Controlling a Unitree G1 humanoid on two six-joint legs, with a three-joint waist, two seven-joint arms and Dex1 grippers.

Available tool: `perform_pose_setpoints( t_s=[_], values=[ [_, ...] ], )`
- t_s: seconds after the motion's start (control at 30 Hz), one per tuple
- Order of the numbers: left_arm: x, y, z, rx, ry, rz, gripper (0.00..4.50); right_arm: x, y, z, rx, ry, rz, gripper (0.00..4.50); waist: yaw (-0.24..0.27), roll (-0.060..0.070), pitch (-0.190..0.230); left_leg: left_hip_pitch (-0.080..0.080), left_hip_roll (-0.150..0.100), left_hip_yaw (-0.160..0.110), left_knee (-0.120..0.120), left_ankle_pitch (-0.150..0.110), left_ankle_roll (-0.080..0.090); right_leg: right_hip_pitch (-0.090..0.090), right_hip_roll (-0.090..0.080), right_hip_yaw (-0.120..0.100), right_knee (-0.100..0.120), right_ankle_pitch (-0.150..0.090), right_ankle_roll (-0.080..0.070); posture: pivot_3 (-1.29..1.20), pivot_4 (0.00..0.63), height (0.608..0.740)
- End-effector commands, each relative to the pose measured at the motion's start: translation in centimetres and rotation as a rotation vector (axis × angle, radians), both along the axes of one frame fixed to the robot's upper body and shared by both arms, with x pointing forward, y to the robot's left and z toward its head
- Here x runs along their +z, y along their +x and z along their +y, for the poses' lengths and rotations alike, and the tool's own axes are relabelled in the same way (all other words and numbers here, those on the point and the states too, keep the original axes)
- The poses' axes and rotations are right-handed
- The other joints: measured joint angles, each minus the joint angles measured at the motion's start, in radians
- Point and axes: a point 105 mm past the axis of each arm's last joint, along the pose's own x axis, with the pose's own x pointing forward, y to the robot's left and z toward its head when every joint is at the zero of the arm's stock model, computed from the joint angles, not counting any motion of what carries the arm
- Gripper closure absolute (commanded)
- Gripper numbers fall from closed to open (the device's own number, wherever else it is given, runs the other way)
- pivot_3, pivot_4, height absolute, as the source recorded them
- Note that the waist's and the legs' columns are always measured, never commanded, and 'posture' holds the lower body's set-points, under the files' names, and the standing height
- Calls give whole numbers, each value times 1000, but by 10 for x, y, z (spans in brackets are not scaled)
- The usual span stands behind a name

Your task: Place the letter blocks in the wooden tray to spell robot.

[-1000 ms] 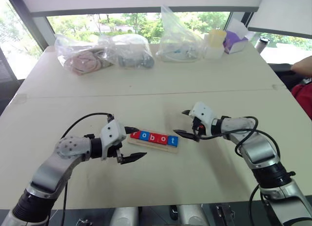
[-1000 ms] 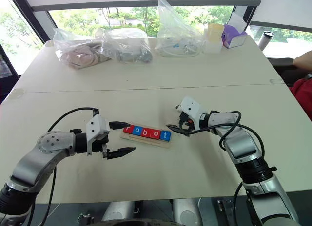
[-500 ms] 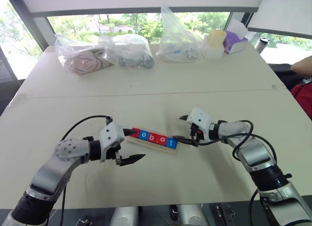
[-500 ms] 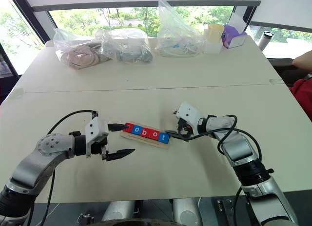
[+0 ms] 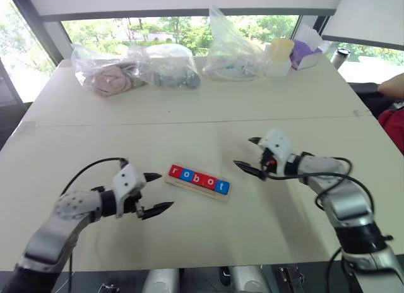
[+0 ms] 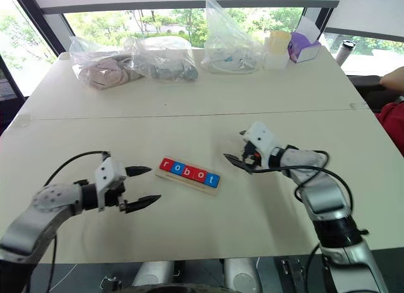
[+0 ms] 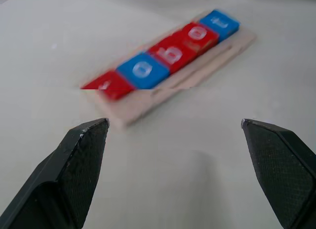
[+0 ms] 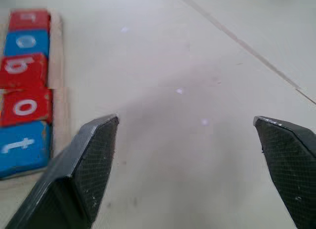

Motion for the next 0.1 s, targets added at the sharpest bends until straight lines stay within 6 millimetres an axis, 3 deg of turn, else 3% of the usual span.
perform_pose_setpoints(
  t_s=[0.03,0.1],
  values=[
    [21,-9,8,107,-67,-9,0,14,-36,-5,-11,114,45,62,2,0,0,0,0,-1,0,-1,1,1,-1,0,0,-1,2,0,150,740],
    [27,-9,10,175,-187,8,0,10,-40,-3,-25,114,51,62,0,0,0,1,0,0,0,-1,1,1,-1,0,-1,-1,1,0,150,740]
  ],
)
